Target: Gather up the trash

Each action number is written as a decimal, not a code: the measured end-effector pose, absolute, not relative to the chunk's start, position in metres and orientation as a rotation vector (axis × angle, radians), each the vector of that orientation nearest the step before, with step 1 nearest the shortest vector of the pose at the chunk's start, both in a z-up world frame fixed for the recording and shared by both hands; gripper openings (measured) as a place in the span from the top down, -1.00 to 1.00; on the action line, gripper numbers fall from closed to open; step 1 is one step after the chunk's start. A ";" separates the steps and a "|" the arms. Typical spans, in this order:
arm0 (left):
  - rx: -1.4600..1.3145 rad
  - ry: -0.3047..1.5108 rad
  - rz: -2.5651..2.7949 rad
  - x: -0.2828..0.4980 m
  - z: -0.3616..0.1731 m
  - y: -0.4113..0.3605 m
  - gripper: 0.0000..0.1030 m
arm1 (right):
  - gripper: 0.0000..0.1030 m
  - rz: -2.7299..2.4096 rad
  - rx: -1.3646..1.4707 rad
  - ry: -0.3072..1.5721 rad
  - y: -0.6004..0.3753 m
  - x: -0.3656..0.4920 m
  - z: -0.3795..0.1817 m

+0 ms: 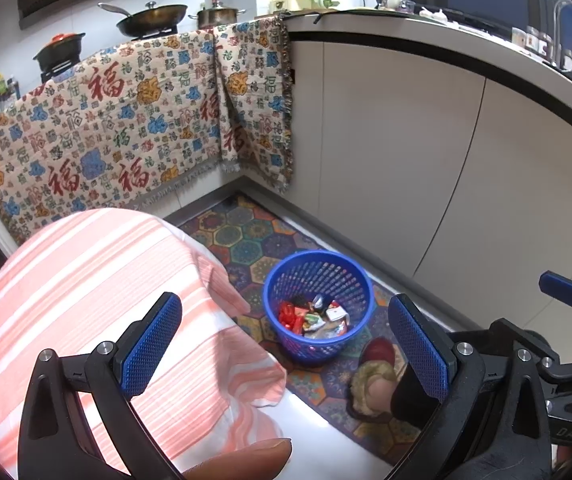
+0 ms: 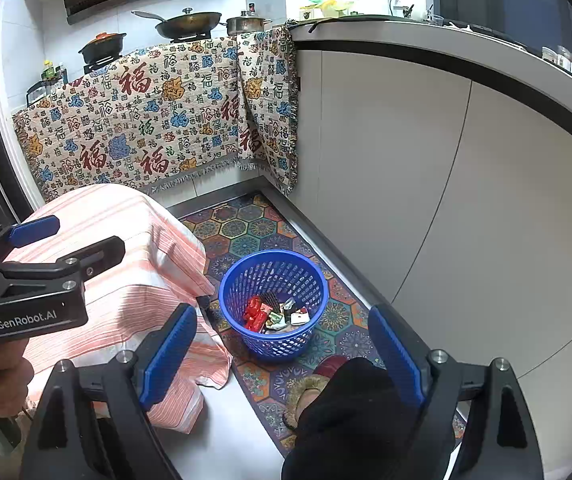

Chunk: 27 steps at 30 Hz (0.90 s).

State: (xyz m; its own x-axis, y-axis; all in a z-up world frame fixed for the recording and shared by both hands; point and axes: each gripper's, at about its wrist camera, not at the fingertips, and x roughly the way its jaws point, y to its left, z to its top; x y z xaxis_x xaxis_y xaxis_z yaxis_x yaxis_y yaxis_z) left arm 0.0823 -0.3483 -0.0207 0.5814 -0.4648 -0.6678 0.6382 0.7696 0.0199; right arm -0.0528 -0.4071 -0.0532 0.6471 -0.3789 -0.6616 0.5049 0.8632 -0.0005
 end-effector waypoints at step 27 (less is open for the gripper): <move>0.281 0.701 -0.680 0.079 -0.026 -0.349 -0.99 | -0.73 -0.516 0.200 0.722 -0.407 -0.049 -0.059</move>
